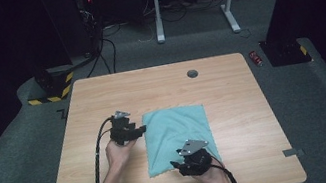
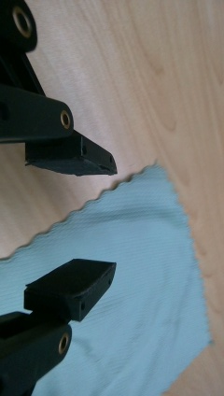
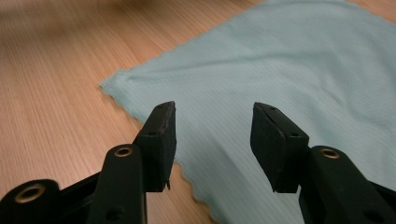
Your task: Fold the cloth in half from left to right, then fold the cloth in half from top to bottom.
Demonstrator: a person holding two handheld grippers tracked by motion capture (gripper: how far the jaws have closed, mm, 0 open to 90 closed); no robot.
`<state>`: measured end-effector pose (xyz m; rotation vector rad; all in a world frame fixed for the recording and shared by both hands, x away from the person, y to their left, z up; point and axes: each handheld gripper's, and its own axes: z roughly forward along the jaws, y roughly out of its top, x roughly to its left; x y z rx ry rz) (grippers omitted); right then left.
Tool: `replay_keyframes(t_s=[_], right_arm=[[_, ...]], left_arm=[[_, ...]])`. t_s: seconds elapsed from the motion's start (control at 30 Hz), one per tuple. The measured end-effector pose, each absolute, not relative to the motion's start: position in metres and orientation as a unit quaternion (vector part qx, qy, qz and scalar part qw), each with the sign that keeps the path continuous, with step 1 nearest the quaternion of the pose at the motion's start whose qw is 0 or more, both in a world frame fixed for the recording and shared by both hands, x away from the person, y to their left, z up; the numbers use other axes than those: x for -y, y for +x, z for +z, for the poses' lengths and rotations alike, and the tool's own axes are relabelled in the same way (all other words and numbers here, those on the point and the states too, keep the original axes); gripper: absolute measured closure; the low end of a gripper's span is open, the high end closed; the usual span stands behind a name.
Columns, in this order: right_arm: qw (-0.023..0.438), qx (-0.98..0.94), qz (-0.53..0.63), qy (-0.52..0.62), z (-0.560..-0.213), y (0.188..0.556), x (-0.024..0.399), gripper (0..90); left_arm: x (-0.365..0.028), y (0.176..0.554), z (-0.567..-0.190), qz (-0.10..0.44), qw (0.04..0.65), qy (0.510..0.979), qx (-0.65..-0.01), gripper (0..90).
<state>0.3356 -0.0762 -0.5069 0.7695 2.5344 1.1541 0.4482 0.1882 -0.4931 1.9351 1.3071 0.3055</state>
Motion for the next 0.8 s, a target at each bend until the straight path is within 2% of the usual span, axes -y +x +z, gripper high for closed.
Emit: replay_keyframes(t_s=[0.3, 0.8], right_arm=[[0.104, -0.879, 0.403, 0.234, -0.511, 0.332, 0.039, 55.6], [0.095, -0.887, 0.399, 0.21, -0.517, 0.327, 0.013, 55.3]], left_arm=[[-0.19, 0.467, -0.516, 0.129, 0.372, 0.738, -0.548, 46.6], [-0.17, 0.496, -0.512, 0.154, 0.337, 0.76, -0.534, 46.6]])
